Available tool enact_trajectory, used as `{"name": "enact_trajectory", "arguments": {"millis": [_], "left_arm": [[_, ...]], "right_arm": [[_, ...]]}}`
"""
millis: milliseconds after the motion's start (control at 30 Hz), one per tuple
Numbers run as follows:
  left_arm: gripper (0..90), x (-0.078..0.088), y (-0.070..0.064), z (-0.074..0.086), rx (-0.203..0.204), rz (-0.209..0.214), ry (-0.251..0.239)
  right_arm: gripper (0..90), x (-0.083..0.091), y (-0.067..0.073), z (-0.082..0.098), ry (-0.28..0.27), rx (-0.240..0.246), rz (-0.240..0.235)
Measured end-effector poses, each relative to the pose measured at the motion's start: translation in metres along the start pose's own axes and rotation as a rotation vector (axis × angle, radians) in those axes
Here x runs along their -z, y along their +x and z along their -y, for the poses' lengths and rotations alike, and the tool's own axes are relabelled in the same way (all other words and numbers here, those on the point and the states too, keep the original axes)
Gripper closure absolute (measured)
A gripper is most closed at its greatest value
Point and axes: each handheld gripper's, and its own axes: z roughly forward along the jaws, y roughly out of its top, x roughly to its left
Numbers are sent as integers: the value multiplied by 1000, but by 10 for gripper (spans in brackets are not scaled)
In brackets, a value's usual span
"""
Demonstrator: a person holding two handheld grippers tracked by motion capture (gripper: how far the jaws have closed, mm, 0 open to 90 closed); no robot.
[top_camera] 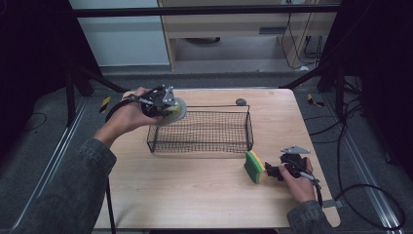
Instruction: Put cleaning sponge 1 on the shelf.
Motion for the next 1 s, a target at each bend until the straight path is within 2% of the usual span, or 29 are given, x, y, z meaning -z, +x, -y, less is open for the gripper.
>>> {"name": "enact_trajectory", "arguments": {"millis": [167, 533, 1000], "left_arm": [[694, -8, -4, 1, -9, 16, 11], [694, -14, -10, -2, -33, 20, 29], [694, -26, -16, 3, -31, 34, 42]], "right_arm": [[8, 0, 0, 0, 0, -4, -2], [8, 0, 0, 0, -1, 2, 2], [8, 0, 0, 0, -3, 5, 2]]}}
